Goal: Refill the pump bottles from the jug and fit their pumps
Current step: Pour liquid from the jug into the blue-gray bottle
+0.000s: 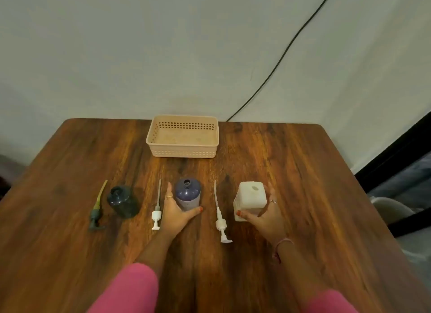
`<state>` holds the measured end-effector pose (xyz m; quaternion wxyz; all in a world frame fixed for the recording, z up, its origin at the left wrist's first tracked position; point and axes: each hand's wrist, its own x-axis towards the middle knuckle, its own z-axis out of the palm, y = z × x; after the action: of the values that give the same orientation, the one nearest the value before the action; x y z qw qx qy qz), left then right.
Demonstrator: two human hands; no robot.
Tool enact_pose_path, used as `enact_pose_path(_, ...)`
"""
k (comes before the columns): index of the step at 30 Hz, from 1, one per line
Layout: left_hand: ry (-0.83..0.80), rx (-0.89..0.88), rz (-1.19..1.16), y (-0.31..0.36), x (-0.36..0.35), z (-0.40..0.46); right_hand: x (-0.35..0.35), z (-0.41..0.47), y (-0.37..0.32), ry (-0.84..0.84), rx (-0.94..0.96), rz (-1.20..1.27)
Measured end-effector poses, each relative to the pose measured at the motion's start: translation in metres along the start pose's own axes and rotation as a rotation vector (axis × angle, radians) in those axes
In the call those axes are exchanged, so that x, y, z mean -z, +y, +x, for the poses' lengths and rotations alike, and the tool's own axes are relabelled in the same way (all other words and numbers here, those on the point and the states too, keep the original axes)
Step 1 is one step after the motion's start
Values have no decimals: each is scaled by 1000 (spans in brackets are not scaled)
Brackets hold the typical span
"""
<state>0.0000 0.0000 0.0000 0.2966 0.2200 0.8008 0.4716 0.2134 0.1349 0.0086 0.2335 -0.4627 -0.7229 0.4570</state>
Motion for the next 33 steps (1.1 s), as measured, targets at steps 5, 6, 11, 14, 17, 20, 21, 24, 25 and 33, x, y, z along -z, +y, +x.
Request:
enact_pose_path(5,60,-6,-43,-1,-9,6,-7,7,-2,-36,-32,98)
enact_pose_path(6,81,-3,-50,0,-10,6,-8,7,-2,-22,-33,106)
enact_pose_path(11,101,5,-79,3,-8,10,-13,10,1,6,-22,154)
enact_pose_path(14,103,7,-86,4,-8,14,-14,11,1,38,-10,167)
enact_pose_path(17,110,-18,-77,7,-7,19,-17,13,-1,58,4,165)
enact_pose_path(20,122,-73,-66,20,-4,23,-16,18,-9,80,25,150)
enact_pose_path(21,127,-103,-64,27,-2,24,-14,21,-15,83,38,155)
enact_pose_path(24,143,-189,-68,50,5,25,-5,33,-40,75,85,163)
enact_pose_path(25,152,-213,-74,59,8,26,-1,38,-51,82,111,159)
enact_pose_path(33,129,-415,-134,134,38,24,32,71,-155,99,325,62)
